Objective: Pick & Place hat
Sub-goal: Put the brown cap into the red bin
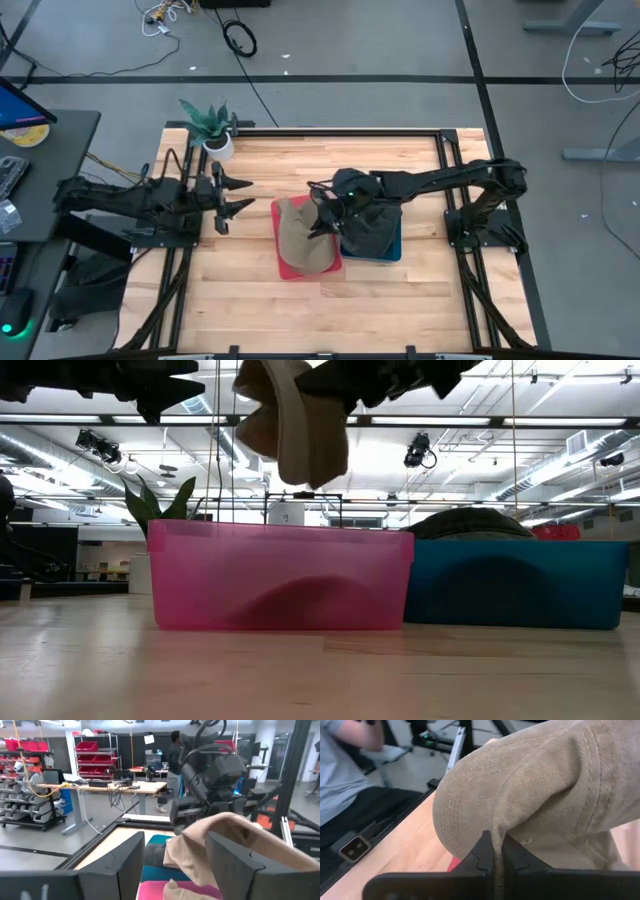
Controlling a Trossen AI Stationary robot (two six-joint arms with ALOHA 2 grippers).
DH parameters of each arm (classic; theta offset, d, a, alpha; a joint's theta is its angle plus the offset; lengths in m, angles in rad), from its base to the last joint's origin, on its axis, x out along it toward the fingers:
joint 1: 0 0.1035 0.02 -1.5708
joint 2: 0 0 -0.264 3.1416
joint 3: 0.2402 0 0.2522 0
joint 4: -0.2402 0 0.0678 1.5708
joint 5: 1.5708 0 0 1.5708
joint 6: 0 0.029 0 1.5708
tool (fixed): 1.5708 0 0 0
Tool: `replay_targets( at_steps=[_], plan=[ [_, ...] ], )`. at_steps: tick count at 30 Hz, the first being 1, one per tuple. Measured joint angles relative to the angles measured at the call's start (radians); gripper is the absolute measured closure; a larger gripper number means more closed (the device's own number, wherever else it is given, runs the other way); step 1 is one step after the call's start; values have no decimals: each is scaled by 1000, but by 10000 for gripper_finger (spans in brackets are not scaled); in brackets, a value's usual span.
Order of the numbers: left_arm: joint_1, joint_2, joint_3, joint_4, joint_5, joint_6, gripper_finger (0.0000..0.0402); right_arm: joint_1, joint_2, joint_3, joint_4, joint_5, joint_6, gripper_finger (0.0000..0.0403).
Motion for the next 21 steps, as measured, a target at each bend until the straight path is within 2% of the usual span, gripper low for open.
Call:
replay_targets(
  at_steps=[3,9,16,21],
  plan=[
    [7,-4,-3,-9,19,-16,189,-15,52,32,-2,-60,-12,398],
    [6,-4,-3,-13,28,-26,189,-63,125,59,-43,-94,-2,398],
    [6,-4,-3,-12,28,-26,189,-98,138,60,-159,-89,72,398],
    [6,-4,-3,-13,27,-26,189,-96,138,61,-178,-72,73,398]
  ],
)
